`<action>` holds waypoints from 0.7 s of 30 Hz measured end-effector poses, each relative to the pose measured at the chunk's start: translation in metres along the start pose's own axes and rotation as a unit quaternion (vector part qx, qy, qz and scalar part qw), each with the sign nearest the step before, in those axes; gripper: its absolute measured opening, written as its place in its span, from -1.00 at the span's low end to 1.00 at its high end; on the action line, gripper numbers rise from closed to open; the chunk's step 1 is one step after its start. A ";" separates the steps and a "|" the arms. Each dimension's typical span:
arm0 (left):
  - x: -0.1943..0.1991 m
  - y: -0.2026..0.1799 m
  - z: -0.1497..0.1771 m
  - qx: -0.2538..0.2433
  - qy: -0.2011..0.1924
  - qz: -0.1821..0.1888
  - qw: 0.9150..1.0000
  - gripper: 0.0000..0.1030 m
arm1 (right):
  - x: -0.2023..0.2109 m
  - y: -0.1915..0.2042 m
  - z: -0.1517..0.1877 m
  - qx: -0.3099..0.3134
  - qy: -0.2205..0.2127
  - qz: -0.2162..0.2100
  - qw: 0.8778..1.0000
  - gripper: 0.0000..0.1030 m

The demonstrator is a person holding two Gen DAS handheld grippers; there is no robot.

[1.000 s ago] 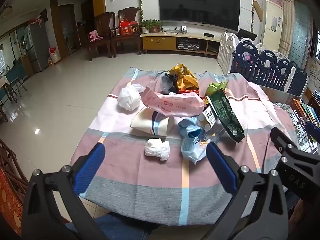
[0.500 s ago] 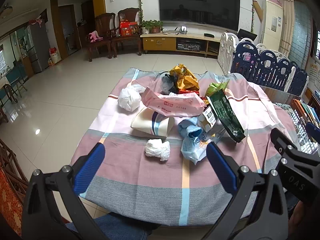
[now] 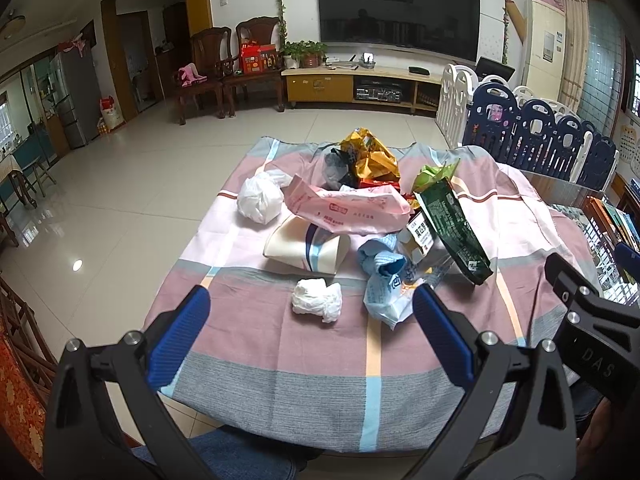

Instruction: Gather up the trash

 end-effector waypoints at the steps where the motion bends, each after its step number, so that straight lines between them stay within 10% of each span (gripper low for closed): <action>1: 0.000 0.000 0.000 0.000 0.000 0.000 1.000 0.95 | 0.000 0.000 0.002 0.002 0.000 0.000 1.000 0.95; 21: -0.001 0.000 0.000 -0.001 -0.001 -0.002 1.000 0.95 | -0.001 0.003 -0.002 0.004 -0.001 0.000 1.000 0.95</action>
Point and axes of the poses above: each gripper's, at about its wrist camera, not at the fingertips, and x roughly against the way its jaws point, y to its left, z to its underside, the point moved 3 cm from there along -x, roughly the way its jaws point, and after that the axes turned 15 degrees about -z, right-handed, at the moved point
